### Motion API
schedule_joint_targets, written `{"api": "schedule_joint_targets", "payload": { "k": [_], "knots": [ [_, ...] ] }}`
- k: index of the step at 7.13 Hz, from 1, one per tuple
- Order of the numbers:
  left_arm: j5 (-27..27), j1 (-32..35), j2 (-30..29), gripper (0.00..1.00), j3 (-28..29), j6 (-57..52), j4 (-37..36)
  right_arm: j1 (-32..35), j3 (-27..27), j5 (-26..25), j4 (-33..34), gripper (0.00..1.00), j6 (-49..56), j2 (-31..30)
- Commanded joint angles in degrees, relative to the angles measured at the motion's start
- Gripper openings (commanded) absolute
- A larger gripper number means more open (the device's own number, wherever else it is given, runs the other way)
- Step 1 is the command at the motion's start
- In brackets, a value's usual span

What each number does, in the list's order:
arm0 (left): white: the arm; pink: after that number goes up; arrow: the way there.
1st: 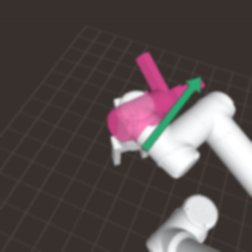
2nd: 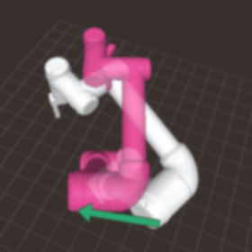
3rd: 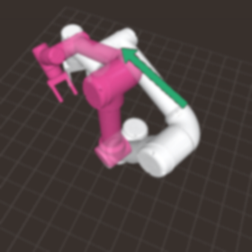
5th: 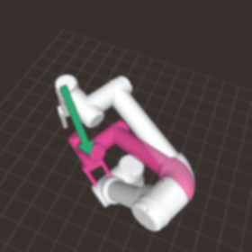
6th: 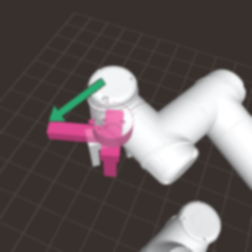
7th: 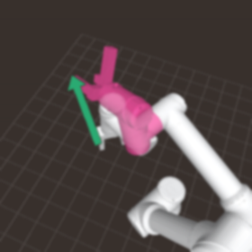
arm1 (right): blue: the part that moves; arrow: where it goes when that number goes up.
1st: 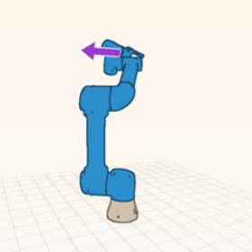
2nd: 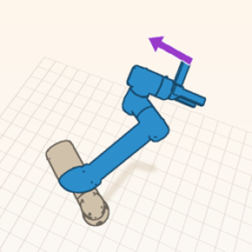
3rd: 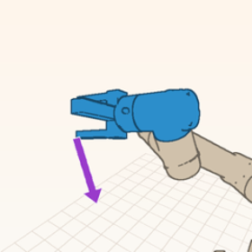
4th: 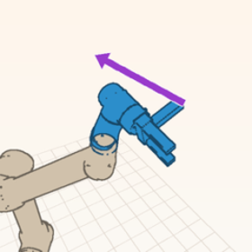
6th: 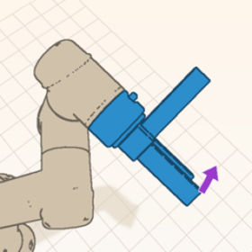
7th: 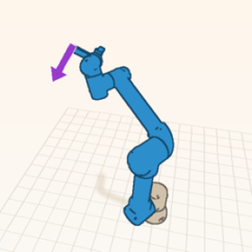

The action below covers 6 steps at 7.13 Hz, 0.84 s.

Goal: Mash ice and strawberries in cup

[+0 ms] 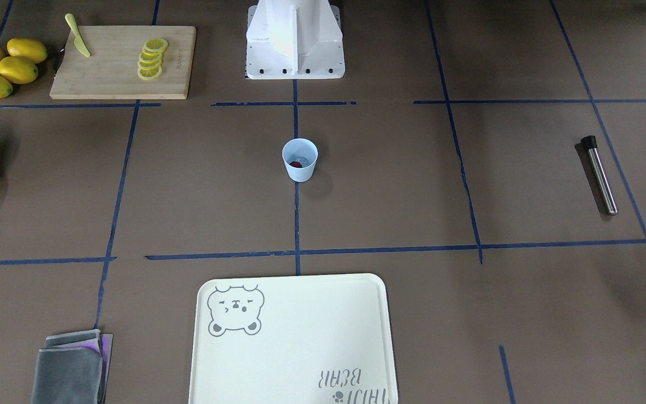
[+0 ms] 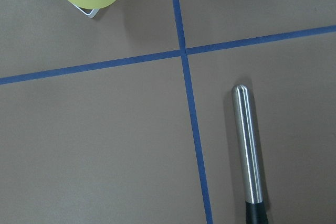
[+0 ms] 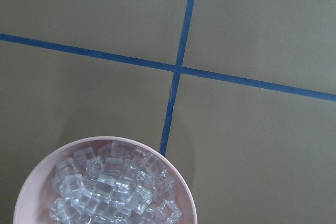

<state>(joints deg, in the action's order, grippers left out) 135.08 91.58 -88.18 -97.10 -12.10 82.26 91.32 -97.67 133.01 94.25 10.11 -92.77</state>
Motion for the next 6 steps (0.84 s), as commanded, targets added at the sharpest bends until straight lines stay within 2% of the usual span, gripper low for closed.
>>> {"api": "schedule_joint_targets", "payload": {
  "k": [1, 6],
  "knots": [
    [0.0, 0.0, -0.2, 1.00, 0.0, 0.0, 0.1, 0.0, -0.1, 0.1, 0.1, 0.99, -0.2, -0.2],
    [0.0, 0.0, -0.2, 1.00, -0.1, 0.0, 0.0, 0.0, -0.3, 0.8, 0.1, 0.99, -0.8, -0.5]
  ]
}}
